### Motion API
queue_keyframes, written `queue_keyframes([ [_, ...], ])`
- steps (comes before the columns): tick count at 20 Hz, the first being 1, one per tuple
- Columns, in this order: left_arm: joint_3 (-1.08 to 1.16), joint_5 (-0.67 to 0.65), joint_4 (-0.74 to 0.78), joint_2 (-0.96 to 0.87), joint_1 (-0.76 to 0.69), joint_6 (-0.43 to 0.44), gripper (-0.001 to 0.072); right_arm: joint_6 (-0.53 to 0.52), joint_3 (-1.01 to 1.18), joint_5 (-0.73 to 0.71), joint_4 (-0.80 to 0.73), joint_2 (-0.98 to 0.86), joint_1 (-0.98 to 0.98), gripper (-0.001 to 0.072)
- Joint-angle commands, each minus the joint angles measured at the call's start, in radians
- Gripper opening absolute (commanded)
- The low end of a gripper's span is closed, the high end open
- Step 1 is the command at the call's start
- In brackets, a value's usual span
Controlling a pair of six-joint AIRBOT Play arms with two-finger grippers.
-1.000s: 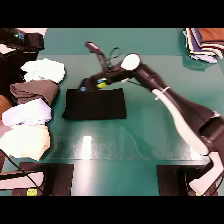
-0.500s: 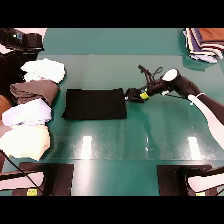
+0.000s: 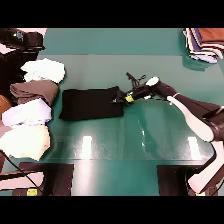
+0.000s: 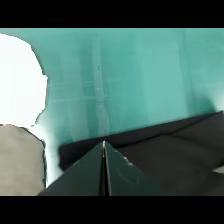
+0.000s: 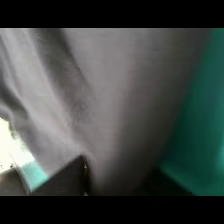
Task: Fold the shirts.
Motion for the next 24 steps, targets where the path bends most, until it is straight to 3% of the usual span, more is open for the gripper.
queue_keyframes([
  [1,0.001,0.0,-0.001,0.0,-0.001,-0.001,0.0024,-0.013,0.096,-0.01,0.018,-0.051,0.045,0.0033],
  [6,0.001,0.0,-0.001,0.0,-0.062,0.0,0.0023,-0.029,0.095,-0.02,0.018,-0.002,-0.013,0.0014],
  [10,0.001,0.004,0.0,0.0,-0.153,0.0,0.0024,-0.028,-0.085,-0.131,-0.045,0.2,-0.179,0.0014],
  [18,0.001,0.021,-0.008,0.0,-0.201,-0.01,0.0024,-0.027,-0.457,-0.16,-0.193,0.693,-0.895,0.0014],
  [24,0.001,0.031,-0.012,0.0,-0.201,-0.01,0.0024,-0.027,-0.603,-0.138,-0.216,0.846,-1.411,0.0014],
])
